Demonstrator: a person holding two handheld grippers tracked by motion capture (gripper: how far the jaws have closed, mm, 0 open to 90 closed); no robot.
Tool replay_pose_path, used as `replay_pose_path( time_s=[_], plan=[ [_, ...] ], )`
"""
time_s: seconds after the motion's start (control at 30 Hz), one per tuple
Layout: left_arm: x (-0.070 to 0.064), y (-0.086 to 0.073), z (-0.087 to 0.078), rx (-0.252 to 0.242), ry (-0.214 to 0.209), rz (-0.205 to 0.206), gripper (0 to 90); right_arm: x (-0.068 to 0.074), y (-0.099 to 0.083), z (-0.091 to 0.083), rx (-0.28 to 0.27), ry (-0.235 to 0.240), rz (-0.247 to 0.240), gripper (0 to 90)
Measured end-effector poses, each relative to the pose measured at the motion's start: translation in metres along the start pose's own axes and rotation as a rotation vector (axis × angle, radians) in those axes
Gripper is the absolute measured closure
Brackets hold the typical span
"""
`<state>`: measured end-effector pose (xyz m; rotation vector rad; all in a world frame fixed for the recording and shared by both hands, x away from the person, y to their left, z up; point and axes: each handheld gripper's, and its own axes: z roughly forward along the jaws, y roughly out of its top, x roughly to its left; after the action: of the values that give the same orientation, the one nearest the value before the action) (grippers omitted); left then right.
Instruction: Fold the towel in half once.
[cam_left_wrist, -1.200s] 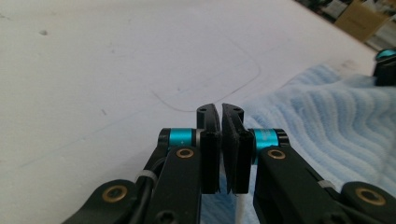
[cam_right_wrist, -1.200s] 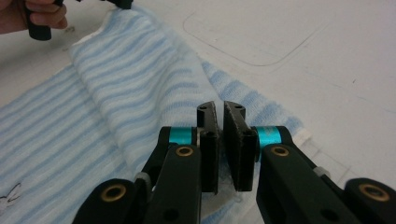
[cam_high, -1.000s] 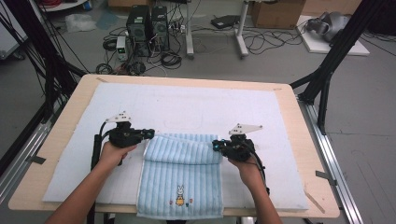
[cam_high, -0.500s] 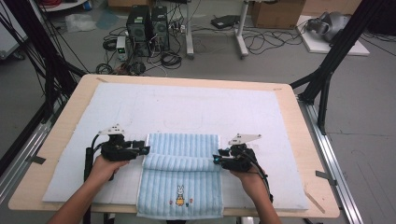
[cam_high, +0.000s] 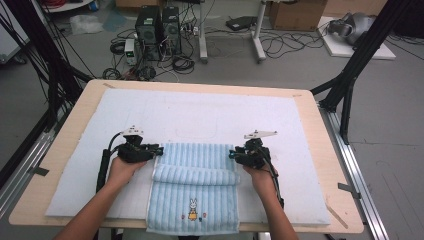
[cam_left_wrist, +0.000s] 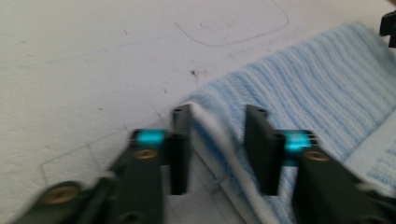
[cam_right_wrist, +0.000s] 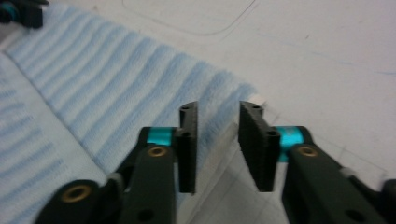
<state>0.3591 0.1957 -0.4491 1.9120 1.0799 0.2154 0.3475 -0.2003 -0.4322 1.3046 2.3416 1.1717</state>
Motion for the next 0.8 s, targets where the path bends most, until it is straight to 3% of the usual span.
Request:
replay_pose_path(
  time_s=[0.07,0.13,0.2,0.27,0.37,0.4,0.43,0.5,0.57,0.63,0.7,0.73,0.8],
  plan=[
    [-0.002,0.0,0.0,-0.014,-0.001,0.011,84.1,0.003,-0.002,0.004,0.012,0.0,-0.027,80.2],
    [-0.001,0.002,-0.001,-0.029,0.006,0.011,86.0,0.005,-0.002,0.006,0.01,-0.008,-0.052,85.6],
    [0.001,0.004,-0.002,-0.058,0.015,-0.014,86.0,0.006,0.0,0.007,-0.007,-0.024,-0.074,86.4],
    [0.004,0.006,-0.002,-0.081,0.024,-0.032,86.1,0.005,0.002,0.007,-0.028,-0.044,-0.063,86.5],
    [0.006,0.004,0.004,-0.064,0.043,-0.04,86.0,0.002,0.004,0.01,-0.049,-0.069,-0.042,86.3],
    [0.006,0.003,0.006,-0.051,0.052,-0.04,84.8,0.0,0.004,0.012,-0.039,-0.061,-0.027,84.4],
    [0.006,0.003,0.008,-0.04,0.069,-0.046,78.1,0.0,0.004,0.014,-0.026,-0.068,-0.021,78.4],
    [0.007,0.003,0.006,-0.038,0.079,-0.062,56.8,0.0,0.003,0.017,-0.007,-0.092,-0.008,63.2],
    [0.006,0.003,0.004,-0.023,0.087,-0.058,45.3,-0.001,0.003,0.015,-0.014,-0.105,0.012,57.7],
    [0.004,0.002,0.004,-0.023,0.079,-0.048,43.0,0.0,0.003,0.014,-0.019,-0.076,0.023,53.3],
    [0.002,0.001,0.004,-0.018,0.076,-0.033,42.0,0.004,0.002,0.018,0.022,-0.054,0.003,52.7],
    [0.0,0.0,0.004,-0.019,0.091,-0.017,44.5,0.007,0.001,0.02,0.041,-0.067,-0.013,53.6],
    [-0.002,-0.002,0.004,-0.019,0.102,0.01,60.1,0.009,0.0,0.02,0.033,-0.097,-0.014,60.1]
  ],
)
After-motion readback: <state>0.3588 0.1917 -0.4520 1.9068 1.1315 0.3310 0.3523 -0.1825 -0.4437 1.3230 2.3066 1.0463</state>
